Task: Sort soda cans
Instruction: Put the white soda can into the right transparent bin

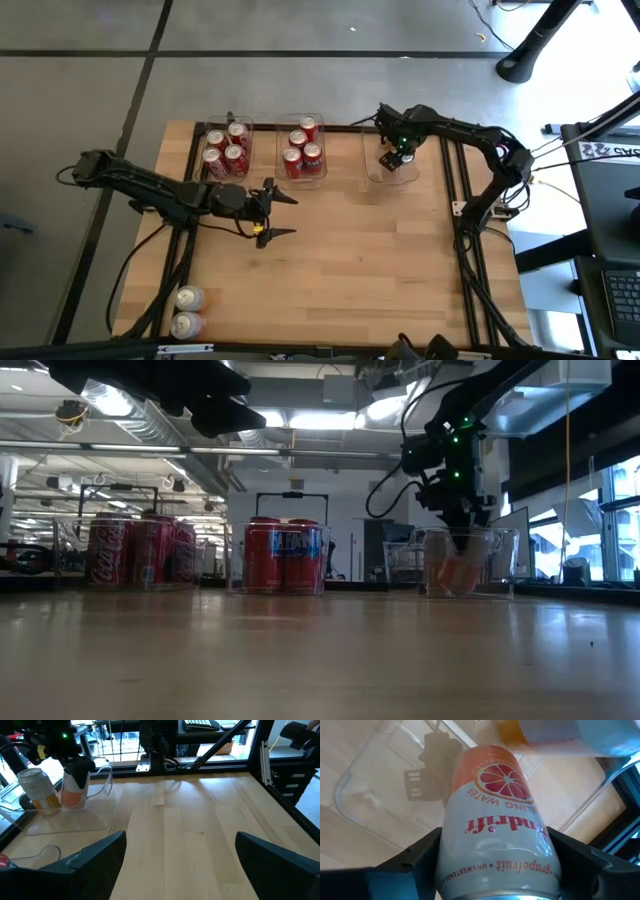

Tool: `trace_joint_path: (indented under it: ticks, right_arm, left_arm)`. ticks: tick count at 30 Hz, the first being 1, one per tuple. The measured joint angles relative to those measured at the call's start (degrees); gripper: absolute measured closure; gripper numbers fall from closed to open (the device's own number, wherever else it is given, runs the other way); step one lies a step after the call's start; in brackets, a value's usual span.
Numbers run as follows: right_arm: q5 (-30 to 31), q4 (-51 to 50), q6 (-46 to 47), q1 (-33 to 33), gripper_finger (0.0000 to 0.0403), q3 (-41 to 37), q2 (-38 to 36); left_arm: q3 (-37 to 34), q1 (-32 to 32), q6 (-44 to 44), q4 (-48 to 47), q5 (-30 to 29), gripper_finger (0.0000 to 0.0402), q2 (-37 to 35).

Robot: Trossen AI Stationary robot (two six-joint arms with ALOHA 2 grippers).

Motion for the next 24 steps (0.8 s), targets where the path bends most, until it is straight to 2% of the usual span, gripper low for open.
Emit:
trace_joint_path:
  ticks: [2, 7, 10, 15, 21, 24]
  right_arm:
    - [0.01, 0.49, -0.51, 0.0, 0.0102, -0.09, -0.02]
    - [0.13, 2.2, -0.55, 0.0, 0.0031, -0.09, -0.02]
    - [1.09, 2.12, -0.67, 0.0, 0.0011, -0.09, -0.02]
    - [3.99, 1.45, -0.73, 0.03, 0.002, 0.26, -0.02]
    - [3.9, 0.68, -0.69, 0.13, 0.004, 3.01, -0.02]
    - [2.96, -3.84, -0.46, 0.26, 0.0046, 5.64, -0.02]
  left_arm:
    - [0.0, 0.0, 0.0, 0.0, 0.0, 0.0039, 0.0]
    - [0.0, 0.0, 0.0, 0.0, 0.0, 0.0039, 0.0]
    - [0.0, 0.0, 0.0, 0.0, 0.0, 0.0039, 0.0]
    - [0.0, 0.0, 0.0, 0.0, 0.0, 0.0039, 0.0]
    - [0.0, 0.02, 0.0, 0.0, 0.0, 0.0039, 0.0]
    - [0.0, 0.0, 0.0, 0.0, 0.0, 0.0039, 0.0]
